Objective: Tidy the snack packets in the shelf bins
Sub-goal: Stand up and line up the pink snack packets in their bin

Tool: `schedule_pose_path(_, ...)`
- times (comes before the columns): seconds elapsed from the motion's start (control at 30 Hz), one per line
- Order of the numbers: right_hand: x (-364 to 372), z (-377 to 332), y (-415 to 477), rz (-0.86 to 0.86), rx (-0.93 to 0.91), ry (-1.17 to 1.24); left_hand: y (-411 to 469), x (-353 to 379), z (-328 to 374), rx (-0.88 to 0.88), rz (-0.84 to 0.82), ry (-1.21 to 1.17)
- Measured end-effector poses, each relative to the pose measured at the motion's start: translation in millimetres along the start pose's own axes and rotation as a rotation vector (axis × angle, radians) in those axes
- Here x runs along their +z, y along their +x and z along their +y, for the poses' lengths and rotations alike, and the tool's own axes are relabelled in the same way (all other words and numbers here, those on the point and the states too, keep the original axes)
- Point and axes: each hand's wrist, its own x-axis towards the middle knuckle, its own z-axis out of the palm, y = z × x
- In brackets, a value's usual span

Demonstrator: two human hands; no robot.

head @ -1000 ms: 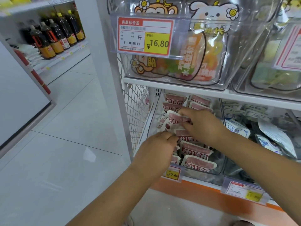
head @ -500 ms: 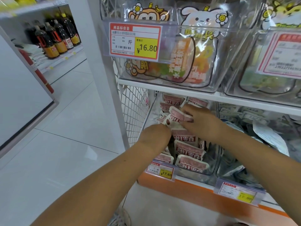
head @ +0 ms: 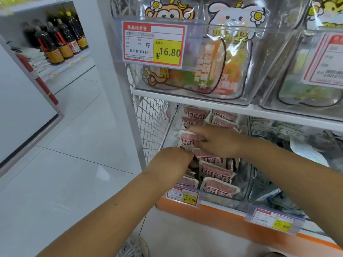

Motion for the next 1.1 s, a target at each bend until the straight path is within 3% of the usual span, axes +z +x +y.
schedule_pose_path(0.3,22.9,0.0,-12.2,-0.155,-0.055,-0.054,-41.9,25.7,9.8,-0.047,0.410,-0.371)
schedule_pose_path(0.4,20.3,-6.4,-16.5,-0.257,-0.053,0.072,-47.4,26.8,14.4,-0.110,0.415,-0.433)
schedule_pose_path(0.5,3.6,-6.9,-11.9,-0.344,0.066,0.143,-42.2,24.4,13.0,-0.085,0.369,-0.312)
schedule_pose_path(0.67,-6.7,-2.5,13.3,-0.042,0.111,0.106,-36.6,23.8,-0.9,-0.071,0.312,-0.169)
schedule_pose_path(0.83,23.5,3.9,47.6,0.069,-0.024,-0.328,-33.7,25.9,-5.0,-0.065,0.333,-0.149)
schedule_pose_path(1.1,19.2,13.1,63.7,0.290,-0.119,-0.517,-25.3,22.2,-9.6,-0.088,0.304,-0.169)
